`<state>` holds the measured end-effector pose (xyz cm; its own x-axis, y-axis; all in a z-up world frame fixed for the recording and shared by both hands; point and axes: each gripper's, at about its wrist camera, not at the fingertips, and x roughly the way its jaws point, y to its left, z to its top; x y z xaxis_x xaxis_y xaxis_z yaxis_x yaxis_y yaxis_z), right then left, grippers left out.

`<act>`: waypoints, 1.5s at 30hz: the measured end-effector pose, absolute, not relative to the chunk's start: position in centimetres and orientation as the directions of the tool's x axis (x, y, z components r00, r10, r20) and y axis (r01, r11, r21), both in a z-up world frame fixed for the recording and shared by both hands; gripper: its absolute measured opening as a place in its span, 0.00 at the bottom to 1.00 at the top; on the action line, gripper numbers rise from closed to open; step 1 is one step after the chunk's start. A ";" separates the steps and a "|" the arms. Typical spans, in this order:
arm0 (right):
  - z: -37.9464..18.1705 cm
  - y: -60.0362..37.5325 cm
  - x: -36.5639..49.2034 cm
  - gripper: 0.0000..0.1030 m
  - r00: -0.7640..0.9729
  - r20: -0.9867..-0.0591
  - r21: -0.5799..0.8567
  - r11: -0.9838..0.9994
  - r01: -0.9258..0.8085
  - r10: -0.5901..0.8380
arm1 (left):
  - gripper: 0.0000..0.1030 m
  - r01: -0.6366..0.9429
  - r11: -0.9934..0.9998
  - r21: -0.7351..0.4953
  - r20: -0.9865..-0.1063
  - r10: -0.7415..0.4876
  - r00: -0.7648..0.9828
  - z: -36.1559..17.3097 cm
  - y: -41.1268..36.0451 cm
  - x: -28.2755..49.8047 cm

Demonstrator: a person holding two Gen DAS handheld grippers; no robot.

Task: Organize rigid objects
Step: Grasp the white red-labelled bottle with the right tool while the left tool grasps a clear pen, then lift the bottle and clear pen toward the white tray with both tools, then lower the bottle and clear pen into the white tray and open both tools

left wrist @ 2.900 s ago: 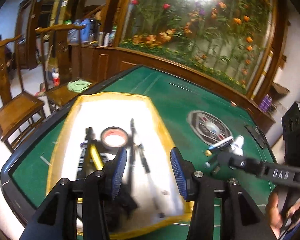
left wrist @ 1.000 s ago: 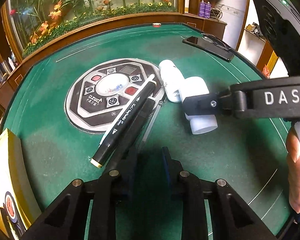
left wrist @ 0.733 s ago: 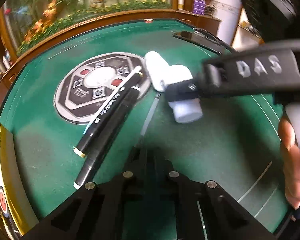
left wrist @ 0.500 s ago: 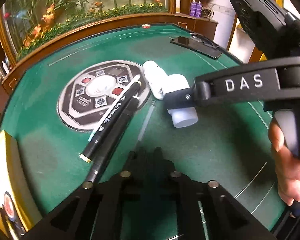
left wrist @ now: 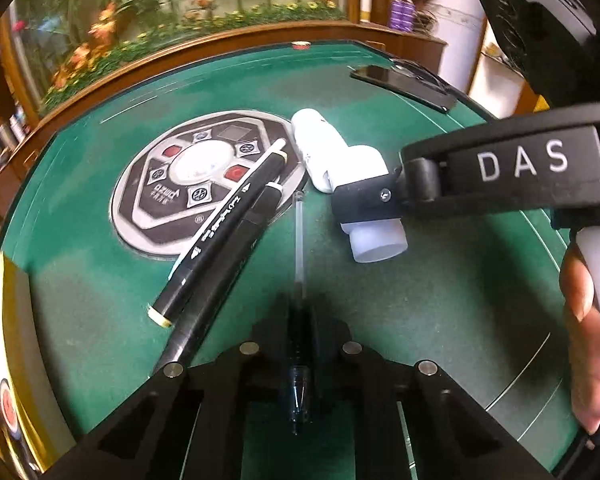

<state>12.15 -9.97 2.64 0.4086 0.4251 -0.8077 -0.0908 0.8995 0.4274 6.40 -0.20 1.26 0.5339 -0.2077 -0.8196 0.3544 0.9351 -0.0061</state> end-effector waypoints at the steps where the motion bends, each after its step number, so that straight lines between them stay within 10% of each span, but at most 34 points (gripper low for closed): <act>1: 2.7 -10.0 12.1 0.36 0.411 -0.806 0.429 0.899 -0.091 0.426 | 0.08 0.336 0.941 -0.042 -0.815 -0.227 0.533 1.2 0.1 6.3; 45: 7.6 2.9 5.2 0.37 0.335 -0.691 0.451 0.744 -0.493 0.640 | 0.09 -0.098 0.959 -0.265 -0.483 -0.044 0.874 9.1 19.3 -7.2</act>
